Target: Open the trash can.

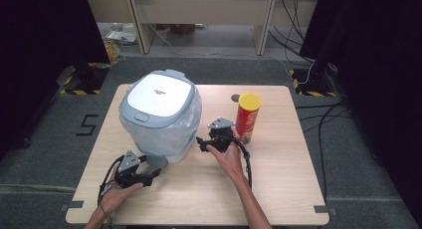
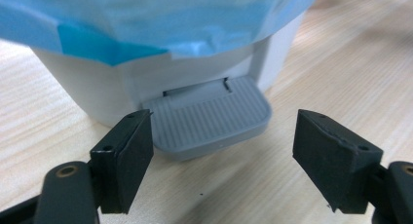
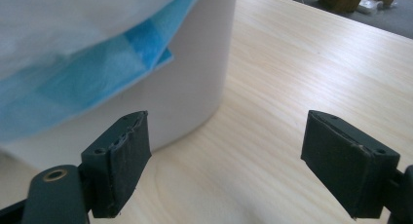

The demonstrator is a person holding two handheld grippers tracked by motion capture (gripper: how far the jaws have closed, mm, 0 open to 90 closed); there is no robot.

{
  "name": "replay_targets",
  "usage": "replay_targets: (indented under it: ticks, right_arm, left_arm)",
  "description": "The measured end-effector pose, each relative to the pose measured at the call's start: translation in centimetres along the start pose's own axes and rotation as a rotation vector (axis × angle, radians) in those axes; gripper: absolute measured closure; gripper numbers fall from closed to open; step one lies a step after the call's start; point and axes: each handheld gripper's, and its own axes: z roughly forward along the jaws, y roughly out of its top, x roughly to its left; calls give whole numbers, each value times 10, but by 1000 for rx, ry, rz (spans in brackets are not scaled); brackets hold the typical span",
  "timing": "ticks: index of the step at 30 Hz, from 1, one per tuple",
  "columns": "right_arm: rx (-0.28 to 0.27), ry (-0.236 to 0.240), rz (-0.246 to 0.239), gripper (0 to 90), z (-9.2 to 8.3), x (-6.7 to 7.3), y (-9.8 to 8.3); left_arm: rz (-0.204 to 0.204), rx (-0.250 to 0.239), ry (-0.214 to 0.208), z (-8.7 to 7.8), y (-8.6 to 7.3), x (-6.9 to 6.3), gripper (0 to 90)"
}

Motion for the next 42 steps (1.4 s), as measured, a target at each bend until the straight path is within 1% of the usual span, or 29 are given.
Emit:
replay_targets:
  ticks: [1, 2, 3, 4, 7, 9, 11, 12, 14, 15, 16, 17, 20, 21, 22, 23, 25, 26, 27, 31, 36, 37, 38, 39, 42]
  right_arm:
    - [0, 2, -1, 180, -3, -1, -3]
    - [1, -1, 0, 180, -8, -2, -7]
    - [1, -1, 0, 180, -8, -2, -7]
    - [4, -4, 2, 180, -17, -5, -17]
    - [9, -10, 18, 180, -28, -7, -29]
    - [12, -8, 21, 181, -35, -7, -36]
    - [12, -9, 13, 184, -42, -7, -41]
    - [6, -11, 18, 184, -46, -7, -43]
    - [7, -13, 19, 184, -48, -7, -45]
    - [19, -17, 7, 184, -53, -8, -48]
    - [20, -22, 6, 184, -54, -8, -48]
    - [26, -28, 3, 185, -56, -7, -50]
    - [32, -27, -6, 186, -58, -7, -52]
    - [45, -21, -7, 190, -59, -7, -55]
    - [45, -21, -7, 190, -59, -7, -55]
    - [59, -21, -13, 198, -60, -7, -57]
    - [59, -17, -13, 198, -61, -9, -59]
    - [63, -20, -4, 198, -62, -9, -59]
    - [62, -24, -4, 198, -63, -10, -60]
    - [59, -24, 11, 198, -65, -14, -61]
    - [59, -31, 16, 198, -68, -19, -63]
    - [60, -32, 20, 198, -68, -19, -63]
    - [60, -32, 20, 198, -68, -19, -63]
    - [53, -34, 24, 198, -70, -21, -63]
    - [46, -38, 33, 197, -73, -24, -64]
  left_arm:
    - [7, -4, -21, -3, 2, -3, 243]
    - [2, -16, -31, -4, 3, -6, 244]
    - [2, -16, -31, -4, 3, -6, 244]
    - [25, -21, -42, -5, 6, -12, 244]
    - [46, -5, -72, 3, 8, -17, 246]
    - [64, 8, -72, 9, 7, -19, 251]
    - [95, 11, -57, 10, 6, -22, 250]
    - [105, 12, -53, 11, 6, -22, 251]
    - [108, 7, -52, 11, 4, -23, 258]
    - [109, -6, -58, 12, 1, -22, 258]
    - [120, -16, -55, 12, 0, -22, 259]
    - [126, -17, -60, 12, -1, -22, 259]
    - [118, -13, -71, 12, 0, -20, 268]
    - [135, -9, -64, 12, 0, -21, 285]
    - [156, -5, -60, 12, -1, -21, 285]
    - [172, -9, -59, 12, -2, -21, 297]
    - [145, -14, -80, 12, -2, -18, 297]
    - [145, -14, -80, 12, -2, -18, 296]
    - [138, -11, -93, 12, -2, -16, 297]
    - [134, -12, -91, 14, -3, -16, 297]
    - [133, 16, -100, 17, -4, -15, 297]
    - [135, 30, -101, 18, -4, -15, 297]
    - [135, 30, -101, 18, -4, -15, 297]
    - [139, 55, -103, 19, -3, -15, 296]
    - [137, 56, -108, 20, -3, -15, 297]
